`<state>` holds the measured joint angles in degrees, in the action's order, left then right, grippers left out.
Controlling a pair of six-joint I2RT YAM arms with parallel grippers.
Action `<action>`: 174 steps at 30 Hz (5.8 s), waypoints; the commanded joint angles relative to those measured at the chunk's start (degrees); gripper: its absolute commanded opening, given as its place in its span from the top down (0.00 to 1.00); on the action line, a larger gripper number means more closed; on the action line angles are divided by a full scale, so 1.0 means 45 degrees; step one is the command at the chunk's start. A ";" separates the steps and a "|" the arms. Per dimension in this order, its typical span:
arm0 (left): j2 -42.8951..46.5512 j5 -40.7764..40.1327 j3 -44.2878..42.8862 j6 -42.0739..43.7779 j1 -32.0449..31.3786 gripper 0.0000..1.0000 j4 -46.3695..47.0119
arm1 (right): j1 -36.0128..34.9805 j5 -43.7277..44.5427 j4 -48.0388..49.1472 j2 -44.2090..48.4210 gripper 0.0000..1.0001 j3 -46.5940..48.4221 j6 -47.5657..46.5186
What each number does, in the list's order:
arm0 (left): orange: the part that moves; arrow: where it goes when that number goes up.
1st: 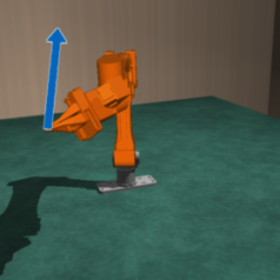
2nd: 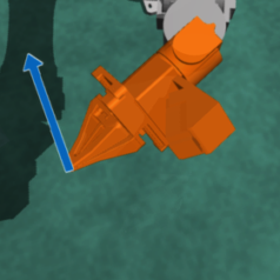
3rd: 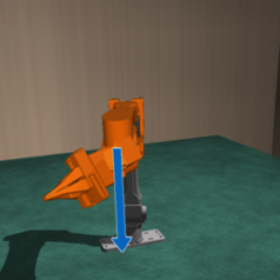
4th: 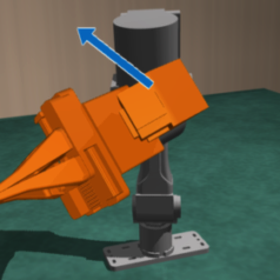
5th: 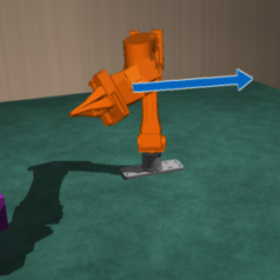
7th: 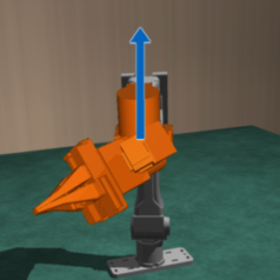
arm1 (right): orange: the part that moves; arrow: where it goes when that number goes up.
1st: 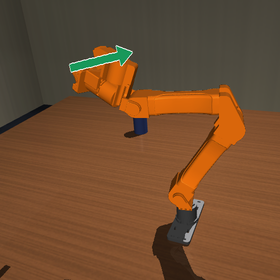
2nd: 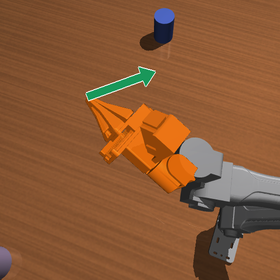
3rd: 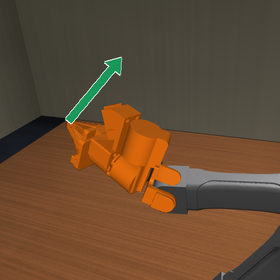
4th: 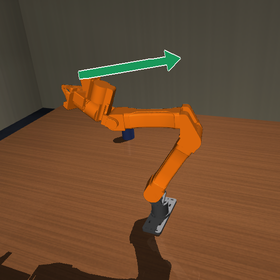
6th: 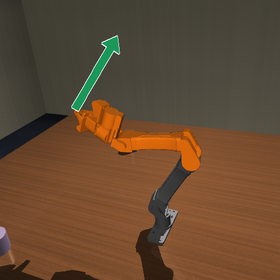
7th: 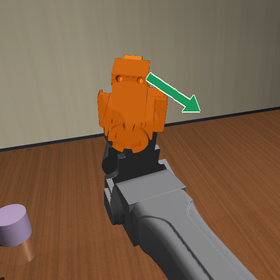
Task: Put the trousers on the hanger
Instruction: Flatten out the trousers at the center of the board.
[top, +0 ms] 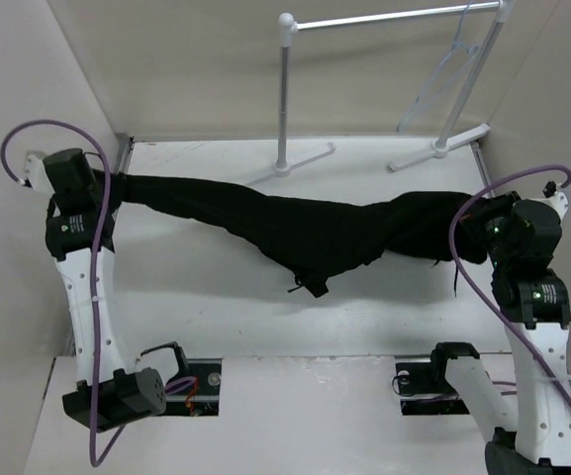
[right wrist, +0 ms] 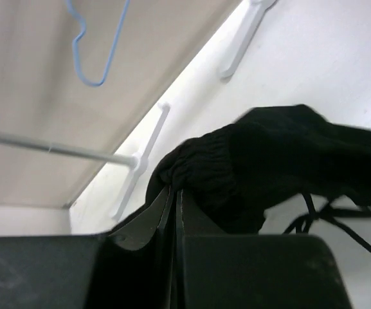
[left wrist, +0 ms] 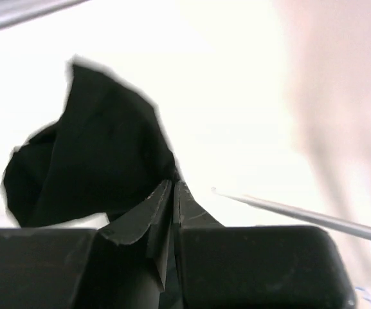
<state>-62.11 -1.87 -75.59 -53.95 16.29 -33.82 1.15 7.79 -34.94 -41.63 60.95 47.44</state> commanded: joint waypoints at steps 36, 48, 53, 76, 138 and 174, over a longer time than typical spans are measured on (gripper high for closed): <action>0.1534 -0.1386 0.1300 0.1777 -0.3415 0.84 -0.3302 | -0.2062 0.0457 -0.2454 0.2357 0.94 0.0251 -0.0974; 0.0816 0.1139 0.8770 -0.0315 -0.3201 0.46 0.0851 | -0.1690 -0.0461 -0.1709 0.1829 0.94 -0.1864 -0.1050; -0.1136 0.0455 0.9239 -0.0432 -0.3025 0.45 0.3234 | -0.1729 -0.0813 -0.1436 0.1575 0.94 -0.1942 -0.1050; 0.3878 -0.1848 0.6394 0.0213 -0.0503 1.00 -0.0779 | -0.2064 -0.0522 -0.2665 0.2356 0.95 -0.2450 -0.1225; -0.4759 -0.1264 0.6564 -0.2992 -1.1619 0.94 0.5489 | -0.2827 0.0143 0.0652 0.0287 0.23 -0.7605 0.1352; -0.0128 -0.2733 0.3535 0.4335 -0.8006 0.45 -0.5646 | 0.0147 0.0866 0.1847 -0.2198 0.31 -0.6122 -0.0073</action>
<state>-69.43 -19.62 -61.10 -32.47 -21.02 -58.52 2.83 11.18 -25.41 -55.13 33.39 48.12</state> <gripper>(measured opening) 0.565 0.684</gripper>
